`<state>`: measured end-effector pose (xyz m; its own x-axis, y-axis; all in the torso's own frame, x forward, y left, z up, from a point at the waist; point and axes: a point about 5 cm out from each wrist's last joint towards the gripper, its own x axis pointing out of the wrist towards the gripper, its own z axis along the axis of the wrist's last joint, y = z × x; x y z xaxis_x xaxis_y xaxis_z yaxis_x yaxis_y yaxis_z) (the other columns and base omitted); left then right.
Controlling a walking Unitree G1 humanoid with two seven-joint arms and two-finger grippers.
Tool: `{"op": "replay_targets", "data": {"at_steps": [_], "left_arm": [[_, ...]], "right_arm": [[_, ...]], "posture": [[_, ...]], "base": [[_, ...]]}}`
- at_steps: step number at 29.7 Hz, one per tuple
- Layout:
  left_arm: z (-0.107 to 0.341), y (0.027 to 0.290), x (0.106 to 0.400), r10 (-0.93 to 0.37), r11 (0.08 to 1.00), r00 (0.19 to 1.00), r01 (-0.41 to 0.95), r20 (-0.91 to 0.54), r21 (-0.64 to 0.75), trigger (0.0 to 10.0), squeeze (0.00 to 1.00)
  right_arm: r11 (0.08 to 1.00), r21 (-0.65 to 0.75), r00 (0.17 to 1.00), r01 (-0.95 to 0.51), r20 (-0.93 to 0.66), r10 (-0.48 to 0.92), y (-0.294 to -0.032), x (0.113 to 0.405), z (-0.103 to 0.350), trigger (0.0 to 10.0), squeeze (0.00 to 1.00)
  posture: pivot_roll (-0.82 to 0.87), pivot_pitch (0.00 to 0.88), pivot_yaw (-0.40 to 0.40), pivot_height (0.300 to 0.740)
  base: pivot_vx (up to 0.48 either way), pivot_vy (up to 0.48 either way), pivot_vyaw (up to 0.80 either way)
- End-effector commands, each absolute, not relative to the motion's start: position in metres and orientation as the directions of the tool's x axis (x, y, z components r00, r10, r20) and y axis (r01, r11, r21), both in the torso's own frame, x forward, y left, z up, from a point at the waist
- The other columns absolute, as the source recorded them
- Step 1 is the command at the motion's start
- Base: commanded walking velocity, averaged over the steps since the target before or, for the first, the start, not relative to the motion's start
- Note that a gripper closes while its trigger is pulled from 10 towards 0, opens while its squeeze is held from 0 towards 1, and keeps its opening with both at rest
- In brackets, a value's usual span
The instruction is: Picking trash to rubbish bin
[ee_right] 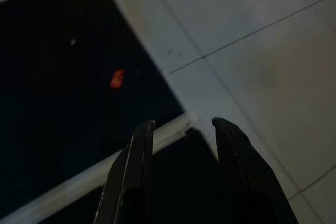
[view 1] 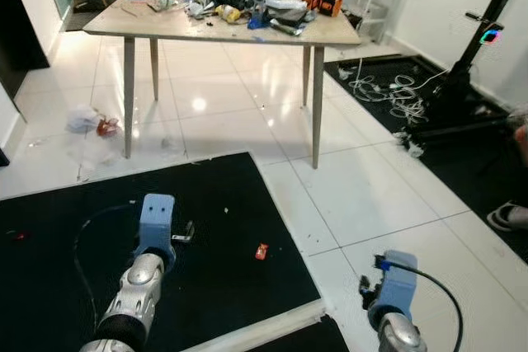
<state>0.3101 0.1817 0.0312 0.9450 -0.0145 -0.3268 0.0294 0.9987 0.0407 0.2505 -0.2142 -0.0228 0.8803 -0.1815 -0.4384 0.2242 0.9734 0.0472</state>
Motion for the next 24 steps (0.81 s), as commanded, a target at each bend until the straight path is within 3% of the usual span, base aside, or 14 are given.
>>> {"op": "replay_targets", "data": {"at_steps": [1,11,24], "left_arm": [[0.027,0.180,0.306,-0.035,0.998,0.940,0.050,-0.340,0.035,10.0,0.00],[0.030,0.170,0.304,-0.078,0.996,0.950,0.084,-0.304,0.004,10.0,0.00],[0.034,0.168,0.306,-0.102,0.990,0.952,0.126,-0.289,0.067,10.0,0.00]], "right_arm": [[0.972,0.064,0.881,0.224,-0.440,-0.174,-0.211,0.249,-0.024,10.0,0.00],[0.980,0.018,0.887,0.199,-0.428,-0.173,-0.213,0.250,-0.022,10.0,0.00],[0.979,0.001,0.887,0.203,-0.424,-0.184,-0.216,0.249,-0.022,10.0,0.00]], "posture": [[-0.08,0.085,0.023,0.740],[-0.10,0.097,0.024,0.740],[-0.09,0.088,0.018,0.740]], "base": [[0.000,0.000,0.00],[0.341,0.000,0.00],[0.402,0.000,0.00]]}}
